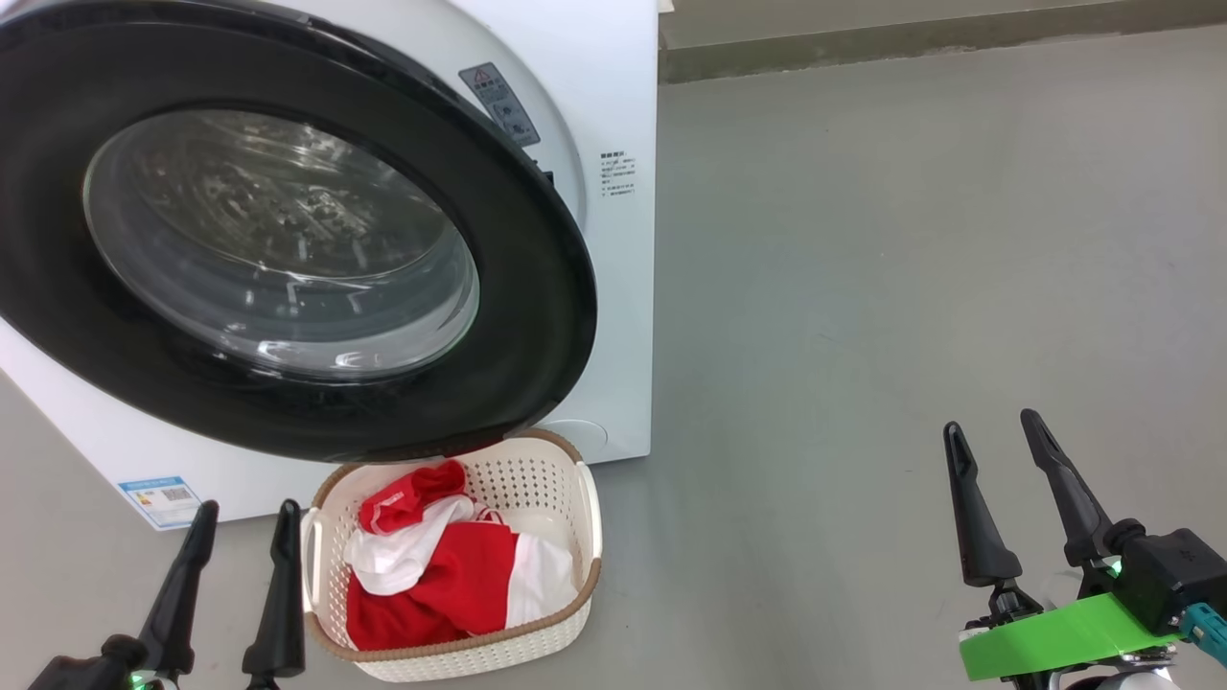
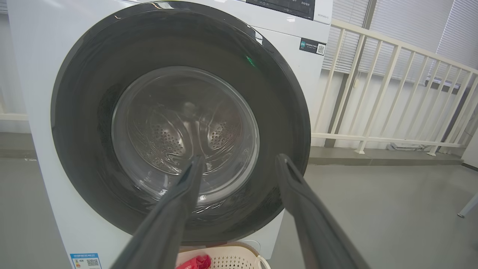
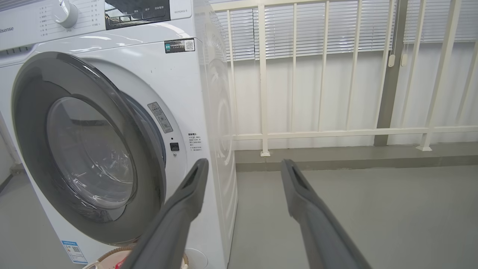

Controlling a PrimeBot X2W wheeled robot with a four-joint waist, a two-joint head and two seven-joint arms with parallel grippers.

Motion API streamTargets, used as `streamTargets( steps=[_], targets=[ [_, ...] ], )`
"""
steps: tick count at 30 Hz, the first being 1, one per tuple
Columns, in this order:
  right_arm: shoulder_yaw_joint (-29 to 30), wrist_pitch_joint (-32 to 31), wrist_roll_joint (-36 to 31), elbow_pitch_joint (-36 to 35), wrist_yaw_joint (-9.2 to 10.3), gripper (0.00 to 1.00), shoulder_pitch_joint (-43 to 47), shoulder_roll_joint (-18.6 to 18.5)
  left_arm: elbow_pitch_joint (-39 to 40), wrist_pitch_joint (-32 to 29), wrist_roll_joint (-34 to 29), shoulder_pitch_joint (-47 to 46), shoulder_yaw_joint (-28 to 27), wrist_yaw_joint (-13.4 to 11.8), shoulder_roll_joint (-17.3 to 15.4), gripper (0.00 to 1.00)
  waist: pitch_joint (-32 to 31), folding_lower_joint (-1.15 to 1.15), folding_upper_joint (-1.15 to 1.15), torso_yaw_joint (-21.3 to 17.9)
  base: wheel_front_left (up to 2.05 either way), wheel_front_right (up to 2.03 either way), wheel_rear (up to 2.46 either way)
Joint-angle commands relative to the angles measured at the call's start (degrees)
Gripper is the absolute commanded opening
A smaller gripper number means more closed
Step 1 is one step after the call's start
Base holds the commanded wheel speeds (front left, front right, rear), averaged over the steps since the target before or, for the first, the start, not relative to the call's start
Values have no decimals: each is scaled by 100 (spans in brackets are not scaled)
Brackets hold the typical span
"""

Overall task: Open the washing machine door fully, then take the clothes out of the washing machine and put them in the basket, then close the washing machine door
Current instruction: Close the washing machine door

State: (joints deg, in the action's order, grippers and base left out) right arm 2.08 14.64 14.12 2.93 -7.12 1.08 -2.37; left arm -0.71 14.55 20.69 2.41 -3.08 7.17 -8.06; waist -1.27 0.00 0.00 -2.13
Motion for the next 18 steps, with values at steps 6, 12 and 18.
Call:
streamTargets(
  steps=[6, 12, 18],
  targets=[
    [-138, 36, 18, -148, -36, 100, -98, -51, 4, 44, -53, -176, -190, 32, -115, 100, -12, 0, 0, 25, 0, 0, 0],
    [-147, 36, -3, -146, -36, 100, -87, -51, -61, 44, -90, -185, -188, 32, -118, 100, -34, 0, 0, 37, 0, 0, 0],
    [-175, 36, -22, -128, -36, 100, -82, -51, -119, 44, -131, -191, -133, 32, -143, 100, -31, 0, 0, 65, 0, 0, 0]
  ],
)
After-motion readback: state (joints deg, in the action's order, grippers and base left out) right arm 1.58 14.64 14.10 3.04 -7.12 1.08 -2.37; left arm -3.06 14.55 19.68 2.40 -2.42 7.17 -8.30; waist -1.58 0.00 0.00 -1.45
